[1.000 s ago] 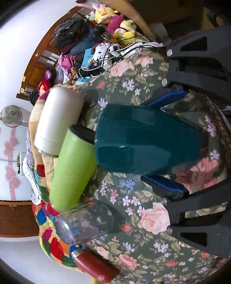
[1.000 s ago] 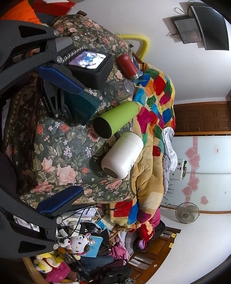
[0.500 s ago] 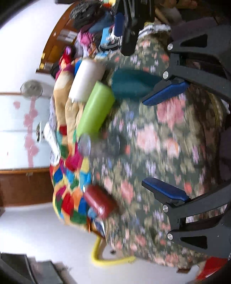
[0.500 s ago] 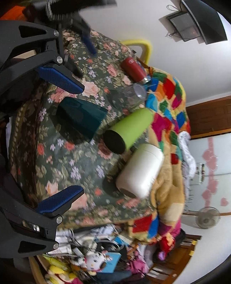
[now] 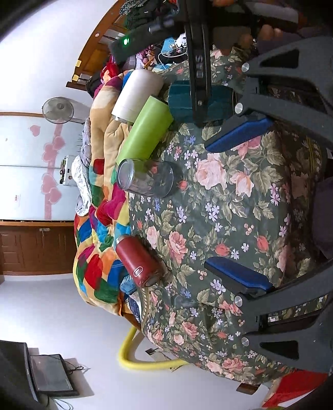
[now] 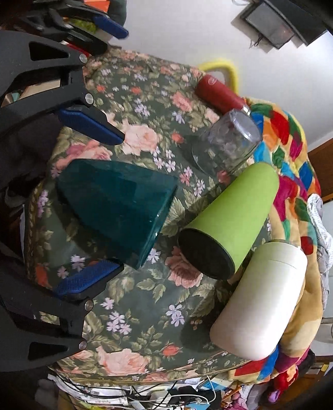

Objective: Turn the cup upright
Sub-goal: 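Grasp the dark green cup with the right tool while the left tool releases it, then rotate the cup upright with the right tool and set it on the bed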

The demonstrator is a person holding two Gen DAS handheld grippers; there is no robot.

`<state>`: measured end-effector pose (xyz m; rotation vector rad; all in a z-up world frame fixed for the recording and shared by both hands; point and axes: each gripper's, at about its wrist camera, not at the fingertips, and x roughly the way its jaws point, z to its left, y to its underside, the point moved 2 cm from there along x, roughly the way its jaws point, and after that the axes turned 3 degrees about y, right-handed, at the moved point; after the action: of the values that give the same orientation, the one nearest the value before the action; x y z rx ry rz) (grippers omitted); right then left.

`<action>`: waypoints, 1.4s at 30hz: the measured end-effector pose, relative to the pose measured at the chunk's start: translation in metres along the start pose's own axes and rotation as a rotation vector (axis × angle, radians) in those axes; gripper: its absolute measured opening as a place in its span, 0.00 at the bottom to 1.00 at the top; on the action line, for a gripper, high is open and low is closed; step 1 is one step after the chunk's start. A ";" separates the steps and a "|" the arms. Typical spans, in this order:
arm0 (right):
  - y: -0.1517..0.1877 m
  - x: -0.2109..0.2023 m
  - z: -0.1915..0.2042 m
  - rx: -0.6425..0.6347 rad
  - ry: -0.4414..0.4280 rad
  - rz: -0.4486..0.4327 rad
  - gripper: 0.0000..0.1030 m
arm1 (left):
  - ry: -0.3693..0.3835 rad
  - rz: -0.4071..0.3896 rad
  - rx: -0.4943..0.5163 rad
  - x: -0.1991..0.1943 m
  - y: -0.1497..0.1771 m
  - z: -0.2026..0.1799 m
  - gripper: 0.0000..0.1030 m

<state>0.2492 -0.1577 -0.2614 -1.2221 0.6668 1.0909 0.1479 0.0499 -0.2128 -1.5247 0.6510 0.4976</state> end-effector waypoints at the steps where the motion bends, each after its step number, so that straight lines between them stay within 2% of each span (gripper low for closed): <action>1: -0.002 0.003 0.001 -0.006 0.008 0.007 0.83 | 0.003 0.002 0.001 0.001 0.000 -0.001 0.80; 5: -0.007 0.013 0.006 -0.050 0.041 0.029 0.70 | 0.003 0.006 0.012 0.003 0.000 -0.007 0.80; 6: -0.007 0.013 0.007 -0.062 0.040 0.032 0.70 | 0.006 0.006 0.014 0.003 -0.001 -0.008 0.80; 12: -0.004 0.004 0.007 -0.099 0.039 0.021 0.69 | 0.009 -0.002 0.020 -0.001 -0.004 -0.014 0.80; 19: -0.002 -0.026 0.016 -0.174 0.057 -0.062 0.69 | 0.002 -0.019 0.029 -0.005 -0.011 -0.020 0.80; 26: -0.017 -0.036 0.031 -0.223 0.078 -0.158 0.69 | 0.002 -0.027 0.021 -0.005 -0.017 -0.020 0.81; 37: -0.004 -0.008 0.027 -0.243 0.098 -0.102 0.69 | -0.003 -0.011 0.005 0.001 -0.016 -0.016 0.82; 42: 0.004 -0.013 0.029 -0.271 0.112 -0.121 0.69 | 0.000 -0.002 0.000 0.003 -0.015 -0.017 0.82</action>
<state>0.2362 -0.1339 -0.2438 -1.5459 0.5330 1.0398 0.1593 0.0324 -0.2023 -1.5252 0.6496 0.4963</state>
